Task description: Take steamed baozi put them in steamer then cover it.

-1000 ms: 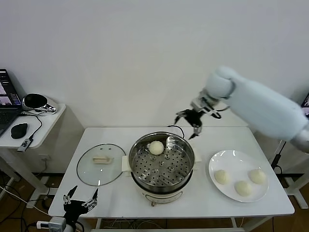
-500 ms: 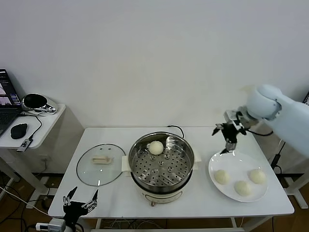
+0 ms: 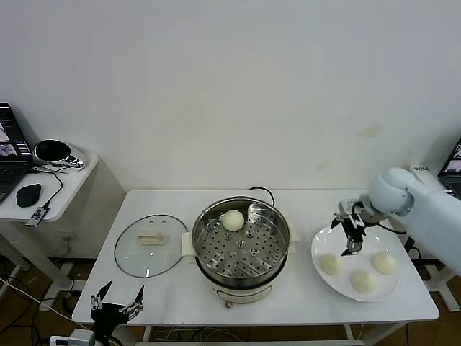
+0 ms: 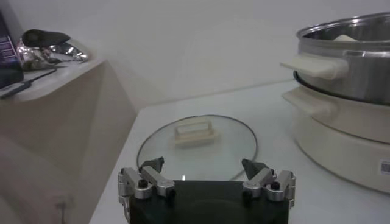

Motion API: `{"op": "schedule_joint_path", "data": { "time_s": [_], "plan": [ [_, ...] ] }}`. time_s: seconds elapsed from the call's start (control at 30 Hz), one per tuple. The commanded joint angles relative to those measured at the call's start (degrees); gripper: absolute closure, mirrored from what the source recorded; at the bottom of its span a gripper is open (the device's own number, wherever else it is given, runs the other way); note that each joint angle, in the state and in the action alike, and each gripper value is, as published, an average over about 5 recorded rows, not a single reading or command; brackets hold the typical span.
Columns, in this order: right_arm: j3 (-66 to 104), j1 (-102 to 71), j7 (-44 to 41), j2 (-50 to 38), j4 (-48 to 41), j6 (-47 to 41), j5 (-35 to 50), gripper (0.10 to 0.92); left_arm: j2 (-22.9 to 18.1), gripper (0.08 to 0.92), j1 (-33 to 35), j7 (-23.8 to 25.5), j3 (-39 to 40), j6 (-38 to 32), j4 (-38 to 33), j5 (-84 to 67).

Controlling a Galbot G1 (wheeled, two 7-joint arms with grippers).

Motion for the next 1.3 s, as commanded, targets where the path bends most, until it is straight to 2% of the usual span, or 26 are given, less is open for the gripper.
{"op": "schedule_joint_path", "data": {
  "time_s": [0.03,0.87,1.3],
  "plan": [
    [3.48,-5.72,0.7,1.21,-2.02,0.58,-4.14,0.203,-0.01,0.177,0.16,0.05,-0.02,0.06,-0.02,0.13],
    [5.01,-10.44,5.58,6.36,-7.61,0.88,-5.01,0.203,-0.07,0.177,-0.49,0.23,0.14,0.13,1.86,0.92],
    [5.8,-11.25,5.28,7.81,-9.65,1.35,-6.42,0.203,0.11,0.177,-0.98,0.29,0.11,0.19,2.48,0.86]
  ]
}}
